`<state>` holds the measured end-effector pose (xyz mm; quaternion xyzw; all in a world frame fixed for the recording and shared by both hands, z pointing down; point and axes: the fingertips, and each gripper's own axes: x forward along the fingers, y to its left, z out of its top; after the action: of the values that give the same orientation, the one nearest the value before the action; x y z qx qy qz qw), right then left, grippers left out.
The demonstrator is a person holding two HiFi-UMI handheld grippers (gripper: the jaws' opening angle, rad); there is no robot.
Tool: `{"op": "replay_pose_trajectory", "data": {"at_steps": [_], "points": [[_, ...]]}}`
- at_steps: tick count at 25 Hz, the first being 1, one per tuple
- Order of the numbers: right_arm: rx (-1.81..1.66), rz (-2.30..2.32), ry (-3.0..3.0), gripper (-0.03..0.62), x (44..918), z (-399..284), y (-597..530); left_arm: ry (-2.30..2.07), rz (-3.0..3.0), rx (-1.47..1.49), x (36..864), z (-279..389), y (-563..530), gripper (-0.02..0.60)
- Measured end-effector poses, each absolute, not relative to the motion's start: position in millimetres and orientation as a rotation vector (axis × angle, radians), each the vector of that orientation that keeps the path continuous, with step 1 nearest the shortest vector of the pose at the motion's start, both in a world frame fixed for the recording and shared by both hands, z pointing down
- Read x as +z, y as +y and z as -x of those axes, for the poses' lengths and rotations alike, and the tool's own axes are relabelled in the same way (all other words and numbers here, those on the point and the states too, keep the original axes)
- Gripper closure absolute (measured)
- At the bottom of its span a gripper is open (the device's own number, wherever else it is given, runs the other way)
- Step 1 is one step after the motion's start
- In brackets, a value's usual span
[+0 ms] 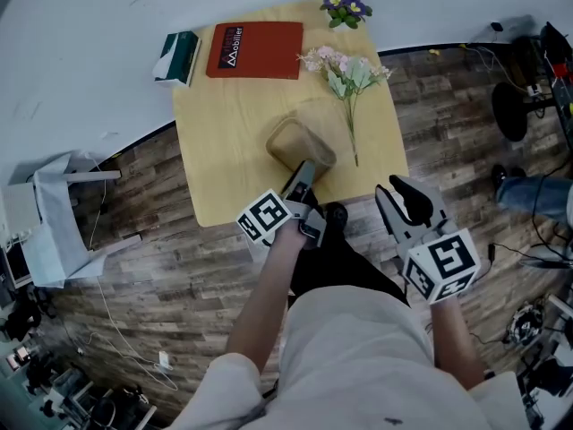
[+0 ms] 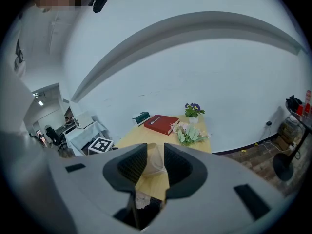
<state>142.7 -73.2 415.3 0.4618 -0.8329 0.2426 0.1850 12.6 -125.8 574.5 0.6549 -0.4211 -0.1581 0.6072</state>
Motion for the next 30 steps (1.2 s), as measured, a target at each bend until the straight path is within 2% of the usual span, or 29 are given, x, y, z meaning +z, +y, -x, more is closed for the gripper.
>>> {"op": "replay_pose_trajectory", "data": {"at_steps": [4, 14, 18, 21, 30], "points": [[0.692, -1.327, -2.331, 0.482, 417.0, -147.6, -73.4, -0.961, -1.505, -0.338, 581.0, -17.8, -128.0, 0.479], [0.71, -1.389, -2.294, 0.482, 419.0, -159.9, -75.0, -0.926, -1.477, -0.276, 594.3, -32.3, -132.9, 0.477], [0.713, -1.403, -2.287, 0.484, 419.1, -162.0, -74.0, -0.913, -1.481, -0.27, 594.6, -36.0, -133.1, 0.492], [0.712, -1.409, -2.286, 0.484, 418.5, -161.9, -73.3, -0.911, -1.486, -0.262, 594.7, -36.1, -133.2, 0.538], [0.697, -1.414, -2.283, 0.484, 415.4, -164.3, -68.7, -0.868, -1.539, -0.307, 580.8, -42.3, -137.2, 0.546]]}}
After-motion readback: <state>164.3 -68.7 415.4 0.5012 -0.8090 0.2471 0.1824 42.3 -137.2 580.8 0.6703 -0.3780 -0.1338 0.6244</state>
